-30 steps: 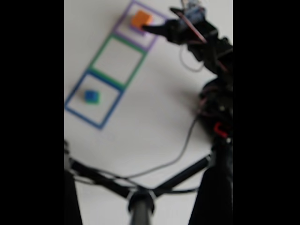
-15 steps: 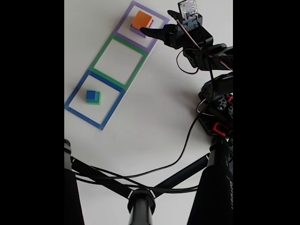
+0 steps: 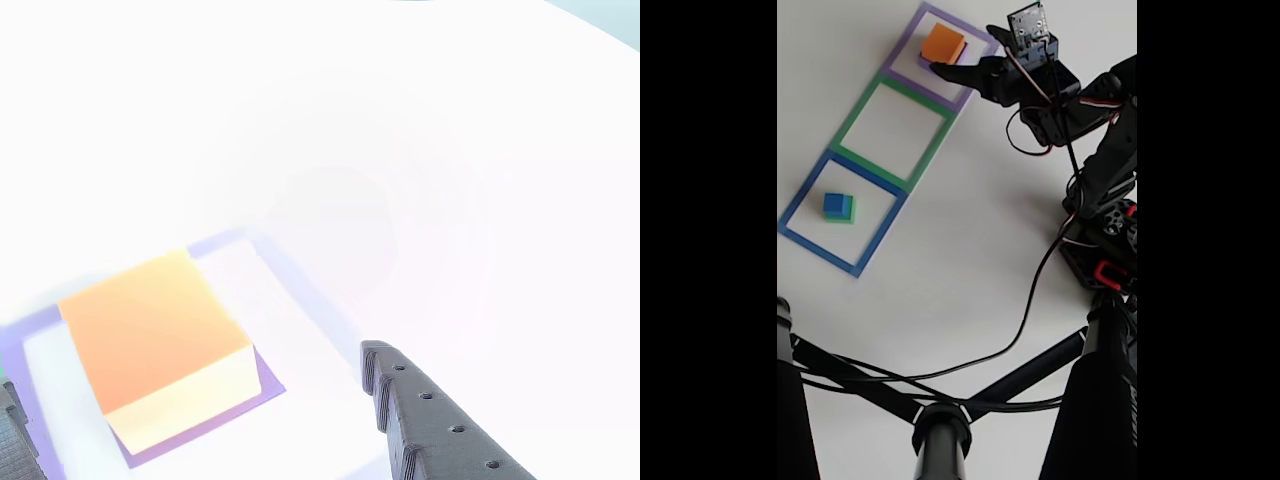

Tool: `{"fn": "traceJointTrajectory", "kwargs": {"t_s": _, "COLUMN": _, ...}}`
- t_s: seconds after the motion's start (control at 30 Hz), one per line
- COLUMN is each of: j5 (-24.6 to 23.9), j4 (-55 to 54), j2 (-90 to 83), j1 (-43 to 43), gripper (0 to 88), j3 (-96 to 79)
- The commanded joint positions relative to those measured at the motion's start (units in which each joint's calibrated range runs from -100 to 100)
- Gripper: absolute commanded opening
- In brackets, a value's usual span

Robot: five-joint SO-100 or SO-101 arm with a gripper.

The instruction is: Tower of hanoi

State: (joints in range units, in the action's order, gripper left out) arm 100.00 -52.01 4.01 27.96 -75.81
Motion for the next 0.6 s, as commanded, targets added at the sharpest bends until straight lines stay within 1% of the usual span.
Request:
{"fn": "traceJointTrajectory", "kwargs": {"t_s": 0.0, "j5": 0.00, "j4": -3.05, "j2": 1.68, "j1": -2.17, "gripper": 41.3, "j3": 3.17}}
{"fn": "traceJointTrajectory", "kwargs": {"t_s": 0.33, "j5": 0.00, "j4": -4.35, "j2": 7.74, "j1": -4.08, "gripper": 40.4, "j3": 8.81}}
{"fn": "traceJointTrajectory", "kwargs": {"t_s": 0.57, "j5": 0.00, "j4": -4.75, "j2": 9.19, "j1": -4.95, "gripper": 38.6, "j3": 9.53}}
